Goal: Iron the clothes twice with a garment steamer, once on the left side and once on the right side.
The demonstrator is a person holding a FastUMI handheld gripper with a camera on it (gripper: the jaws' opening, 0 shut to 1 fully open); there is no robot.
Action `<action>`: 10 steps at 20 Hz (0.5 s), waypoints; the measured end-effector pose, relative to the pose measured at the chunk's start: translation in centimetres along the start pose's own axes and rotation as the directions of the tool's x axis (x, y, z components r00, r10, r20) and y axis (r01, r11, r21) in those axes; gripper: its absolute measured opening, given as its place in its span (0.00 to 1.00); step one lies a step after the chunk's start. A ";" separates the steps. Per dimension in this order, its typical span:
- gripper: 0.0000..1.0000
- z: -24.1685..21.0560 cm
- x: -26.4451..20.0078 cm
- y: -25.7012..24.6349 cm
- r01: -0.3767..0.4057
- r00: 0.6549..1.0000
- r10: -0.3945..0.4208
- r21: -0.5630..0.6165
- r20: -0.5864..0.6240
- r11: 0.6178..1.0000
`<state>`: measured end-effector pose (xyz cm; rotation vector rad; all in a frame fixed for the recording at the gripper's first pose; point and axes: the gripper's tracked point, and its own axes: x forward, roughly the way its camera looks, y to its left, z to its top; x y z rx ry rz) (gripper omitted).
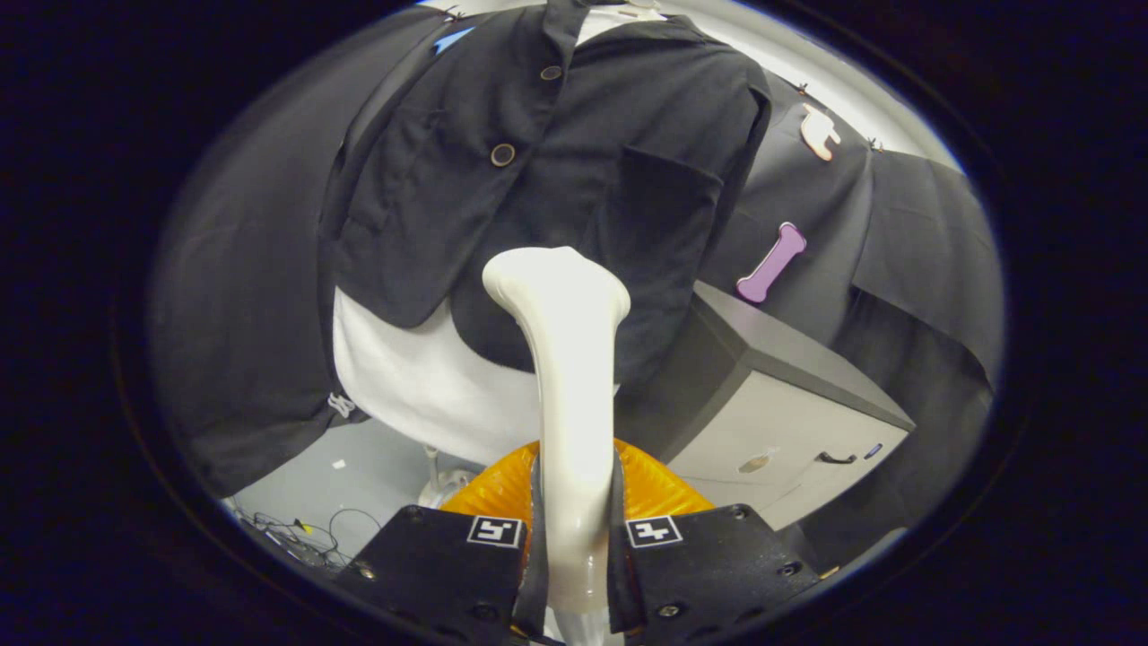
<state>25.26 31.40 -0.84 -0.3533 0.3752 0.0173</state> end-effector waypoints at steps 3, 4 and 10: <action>0.29 -1.5 0.5 0.0 -0.026 0.999 0.026 0.004 -0.037 1.000; 0.29 -1.8 0.5 0.0 -0.030 0.999 0.030 -0.003 -0.041 1.000; 0.29 -3.5 1.0 0.2 -0.074 0.993 0.074 0.009 -0.097 0.997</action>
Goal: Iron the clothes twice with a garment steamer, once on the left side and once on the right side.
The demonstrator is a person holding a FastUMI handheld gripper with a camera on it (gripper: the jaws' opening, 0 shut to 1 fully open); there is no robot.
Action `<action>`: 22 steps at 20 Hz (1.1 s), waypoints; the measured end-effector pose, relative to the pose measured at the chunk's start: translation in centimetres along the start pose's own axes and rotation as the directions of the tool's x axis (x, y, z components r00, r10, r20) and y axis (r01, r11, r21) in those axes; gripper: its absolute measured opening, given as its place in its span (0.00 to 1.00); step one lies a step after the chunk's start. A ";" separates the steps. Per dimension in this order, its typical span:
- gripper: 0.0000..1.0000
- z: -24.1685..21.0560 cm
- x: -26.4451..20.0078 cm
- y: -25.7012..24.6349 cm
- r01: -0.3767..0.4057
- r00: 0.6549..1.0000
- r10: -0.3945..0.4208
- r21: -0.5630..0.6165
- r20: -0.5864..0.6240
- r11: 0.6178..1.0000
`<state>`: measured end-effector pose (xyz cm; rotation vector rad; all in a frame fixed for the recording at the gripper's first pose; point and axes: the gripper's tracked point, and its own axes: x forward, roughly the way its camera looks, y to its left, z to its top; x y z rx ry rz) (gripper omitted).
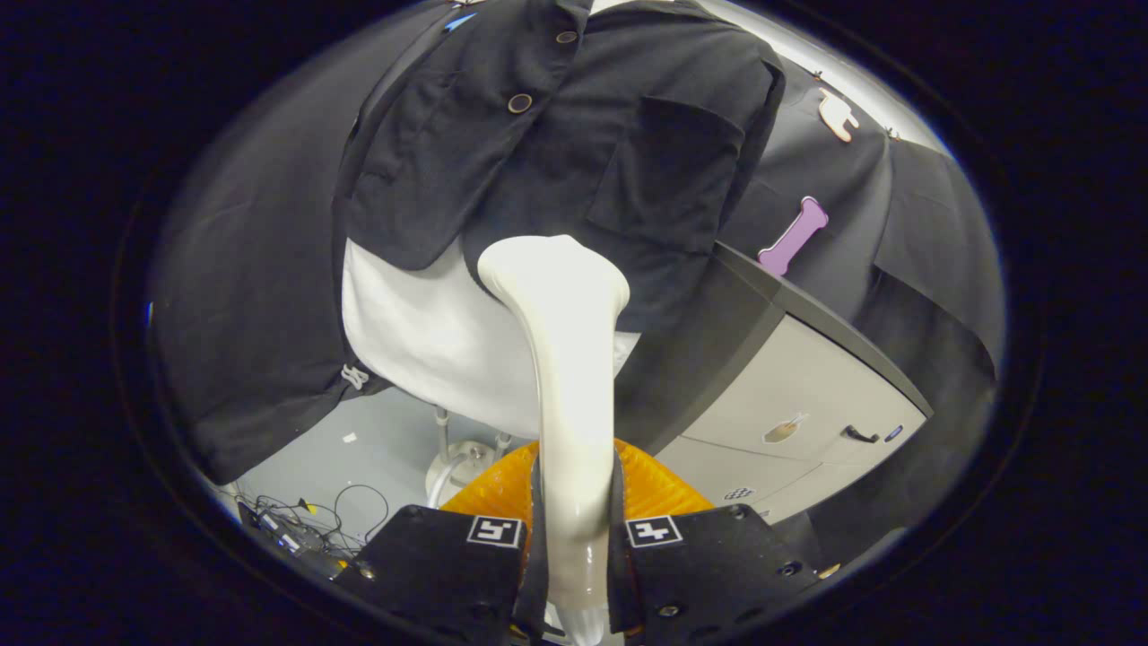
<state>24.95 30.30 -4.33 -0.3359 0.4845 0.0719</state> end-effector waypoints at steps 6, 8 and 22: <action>0.29 0.8 -1.4 0.4 -0.065 0.998 0.066 0.059 -0.003 0.996; 0.29 2.1 -2.9 0.8 -0.091 0.995 0.089 0.063 0.035 0.994; 0.29 16.1 -12.8 4.4 -0.248 0.919 0.217 0.054 0.330 0.967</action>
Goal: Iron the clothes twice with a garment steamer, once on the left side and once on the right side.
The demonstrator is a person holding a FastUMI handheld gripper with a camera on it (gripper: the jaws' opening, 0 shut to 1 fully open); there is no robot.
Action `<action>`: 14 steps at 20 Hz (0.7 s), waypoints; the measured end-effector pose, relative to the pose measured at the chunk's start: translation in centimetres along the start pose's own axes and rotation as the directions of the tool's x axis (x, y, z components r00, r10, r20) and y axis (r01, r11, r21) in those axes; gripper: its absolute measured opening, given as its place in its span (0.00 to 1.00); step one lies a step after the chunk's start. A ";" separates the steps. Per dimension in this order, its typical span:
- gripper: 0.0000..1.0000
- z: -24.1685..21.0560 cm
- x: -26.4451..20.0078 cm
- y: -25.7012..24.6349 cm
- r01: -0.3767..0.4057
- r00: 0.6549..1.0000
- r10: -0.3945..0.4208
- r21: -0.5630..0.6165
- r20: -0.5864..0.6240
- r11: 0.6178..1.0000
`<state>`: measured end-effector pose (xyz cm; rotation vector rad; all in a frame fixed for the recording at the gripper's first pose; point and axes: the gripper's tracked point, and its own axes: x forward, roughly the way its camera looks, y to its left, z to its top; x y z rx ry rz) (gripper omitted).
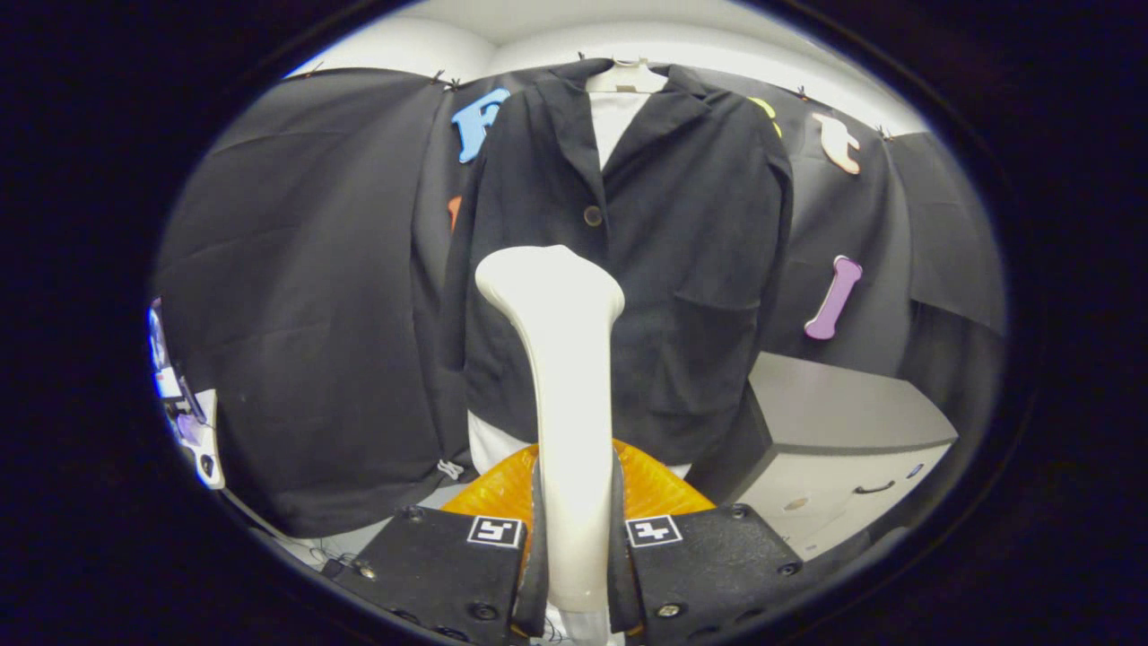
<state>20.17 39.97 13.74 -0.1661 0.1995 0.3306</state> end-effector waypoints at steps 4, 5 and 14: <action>0.29 4.5 0.3 1.5 -0.011 0.997 0.010 0.006 0.070 1.000; 0.29 5.9 0.2 2.1 -0.009 0.995 0.009 -0.001 0.095 1.000; 0.29 19.5 1.0 6.1 0.085 0.926 -0.049 -0.080 0.375 0.993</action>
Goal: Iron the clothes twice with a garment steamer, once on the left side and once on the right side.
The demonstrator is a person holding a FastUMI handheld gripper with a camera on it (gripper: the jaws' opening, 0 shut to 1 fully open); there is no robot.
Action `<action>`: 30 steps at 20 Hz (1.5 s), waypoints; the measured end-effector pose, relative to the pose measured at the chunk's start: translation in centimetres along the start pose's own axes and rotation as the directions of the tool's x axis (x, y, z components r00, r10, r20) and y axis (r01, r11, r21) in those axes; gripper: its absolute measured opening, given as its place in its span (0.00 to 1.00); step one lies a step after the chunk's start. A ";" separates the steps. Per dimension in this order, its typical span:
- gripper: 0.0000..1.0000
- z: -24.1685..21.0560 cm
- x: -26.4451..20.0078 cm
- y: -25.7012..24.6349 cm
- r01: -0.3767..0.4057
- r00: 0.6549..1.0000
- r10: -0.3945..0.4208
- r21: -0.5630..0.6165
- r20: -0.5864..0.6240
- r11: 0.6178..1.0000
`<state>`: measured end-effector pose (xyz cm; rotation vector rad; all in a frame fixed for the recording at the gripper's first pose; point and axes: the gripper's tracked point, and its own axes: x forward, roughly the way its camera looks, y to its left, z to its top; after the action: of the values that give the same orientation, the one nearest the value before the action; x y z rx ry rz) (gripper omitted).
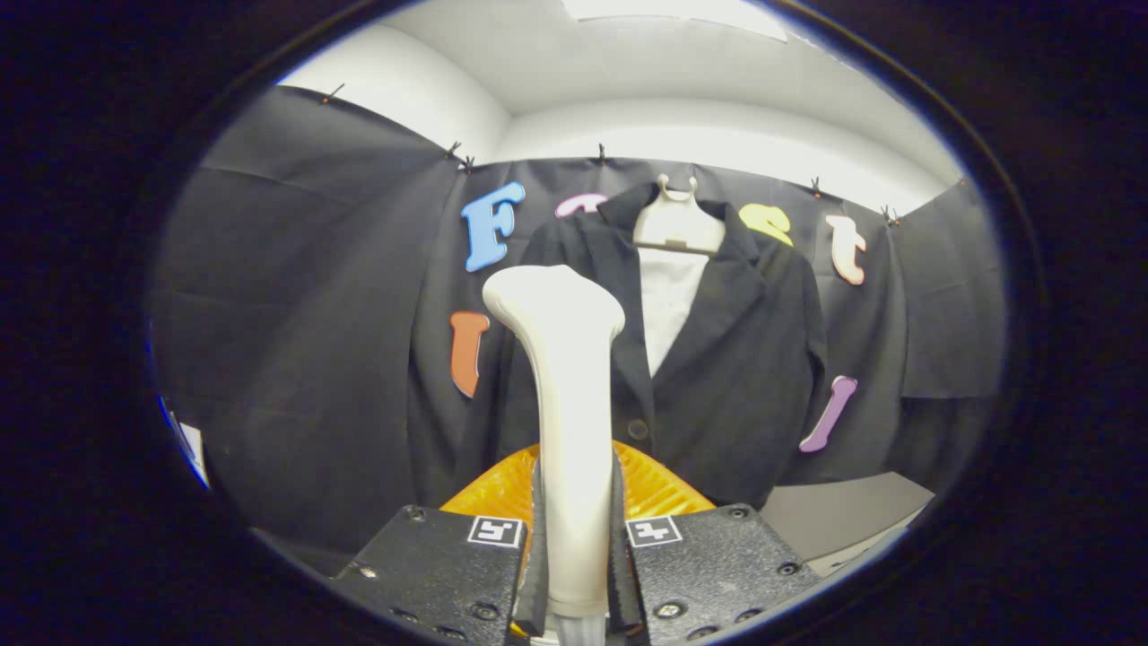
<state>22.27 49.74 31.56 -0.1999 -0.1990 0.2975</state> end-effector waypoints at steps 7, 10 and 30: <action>0.29 2.7 5.7 1.7 0.054 0.998 -0.053 -0.042 0.021 0.998; 0.29 3.4 7.4 0.7 0.113 0.993 -0.112 -0.087 0.021 0.990; 0.28 9.5 12.0 -2.9 0.294 0.950 -0.275 -0.130 0.148 0.947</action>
<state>32.19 52.30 43.31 -0.2985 -0.3749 0.0060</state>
